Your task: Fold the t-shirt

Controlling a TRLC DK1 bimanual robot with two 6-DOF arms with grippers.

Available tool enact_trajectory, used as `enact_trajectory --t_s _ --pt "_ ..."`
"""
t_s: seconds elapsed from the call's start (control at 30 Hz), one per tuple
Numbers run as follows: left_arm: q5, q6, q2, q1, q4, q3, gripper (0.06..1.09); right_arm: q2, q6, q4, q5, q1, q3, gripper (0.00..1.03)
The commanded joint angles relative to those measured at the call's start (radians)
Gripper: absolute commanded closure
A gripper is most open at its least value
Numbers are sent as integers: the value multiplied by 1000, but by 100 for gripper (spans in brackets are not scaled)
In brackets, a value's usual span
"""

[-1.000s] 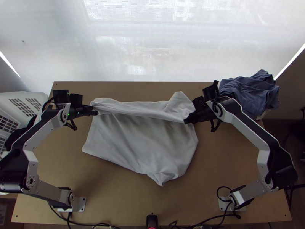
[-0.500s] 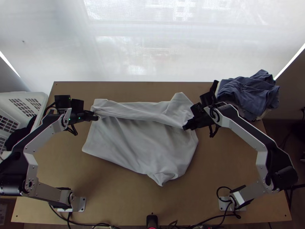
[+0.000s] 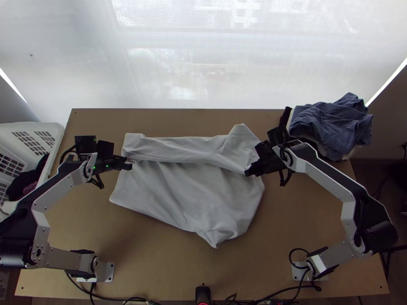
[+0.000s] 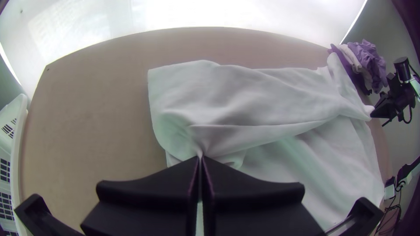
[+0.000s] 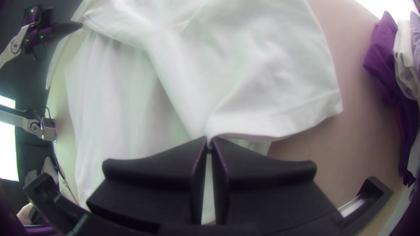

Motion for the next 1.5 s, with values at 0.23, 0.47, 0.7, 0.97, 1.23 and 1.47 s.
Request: enact_trajectory --t_s 0.23,0.47,0.7,0.97,1.23,1.47 --pt "-9 -27 4 5 -13 -43 75 9 14 30 2 -4 -8 47" --pt "-9 13 -184 50 -372 14 36 -71 16 19 2 -4 -2 4" --pt "-9 158 -272 171 -746 -3 36 -151 18 13 2 -3 -34 4" --pt "-8 157 -330 179 -756 -87 36 -248 19 -5 2 2 -76 4" --pt "-8 74 -322 97 -625 -153 36 -332 19 -38 0 7 -126 4" --pt "-9 39 -295 71 -510 -178 36 -378 14 -105 0 51 -129 4"
